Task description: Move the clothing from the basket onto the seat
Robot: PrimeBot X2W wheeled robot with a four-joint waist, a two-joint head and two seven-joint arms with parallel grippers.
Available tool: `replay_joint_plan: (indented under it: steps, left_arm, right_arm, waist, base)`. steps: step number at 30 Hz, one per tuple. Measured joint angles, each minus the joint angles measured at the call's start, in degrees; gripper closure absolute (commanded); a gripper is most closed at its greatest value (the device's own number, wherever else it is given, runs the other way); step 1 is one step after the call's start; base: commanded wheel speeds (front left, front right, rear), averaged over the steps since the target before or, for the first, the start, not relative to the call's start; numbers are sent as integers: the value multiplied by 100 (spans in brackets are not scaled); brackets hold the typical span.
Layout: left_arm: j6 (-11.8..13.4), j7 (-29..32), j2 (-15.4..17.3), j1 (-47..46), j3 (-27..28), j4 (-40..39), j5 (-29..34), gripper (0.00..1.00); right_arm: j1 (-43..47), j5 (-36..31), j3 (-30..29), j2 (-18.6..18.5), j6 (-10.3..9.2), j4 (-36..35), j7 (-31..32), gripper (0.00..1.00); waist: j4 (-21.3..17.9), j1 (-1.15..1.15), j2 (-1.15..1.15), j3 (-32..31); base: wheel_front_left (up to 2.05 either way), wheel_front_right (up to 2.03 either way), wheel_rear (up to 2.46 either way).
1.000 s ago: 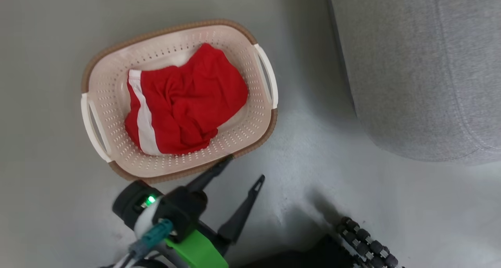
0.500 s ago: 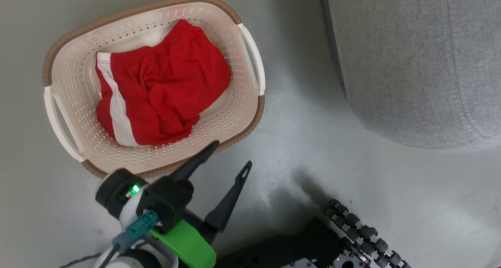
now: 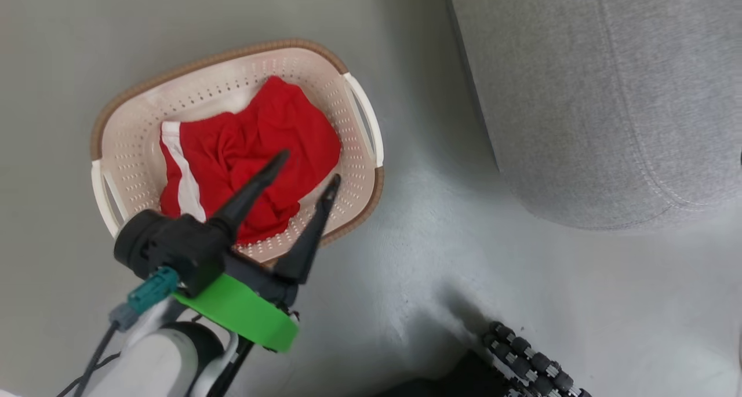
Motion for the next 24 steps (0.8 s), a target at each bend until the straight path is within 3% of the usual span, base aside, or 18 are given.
replay_joint_plan:
  steps: [11,16,24]
  left_arm:
    - [81,-989,-288,10,616,821,-210,0]
    - [131,-1426,-298,135,803,1307,-196,0]
    - [157,-1670,-593,392,925,1905,-300,0]
  right_arm:
    - [1072,-136,-85,374,275,-1007,-1,0]
    - [1607,-261,411,751,396,-1139,0,0]
    - [2342,-721,854,898,408,-1232,0,0]
  waist:
    - [227,0,0,-804]
    - [537,0,0,-1124]
    - [1098,0,0,-1686]
  base:
    - [0,0,0]
    - [0,0,0]
    - [0,0,0]
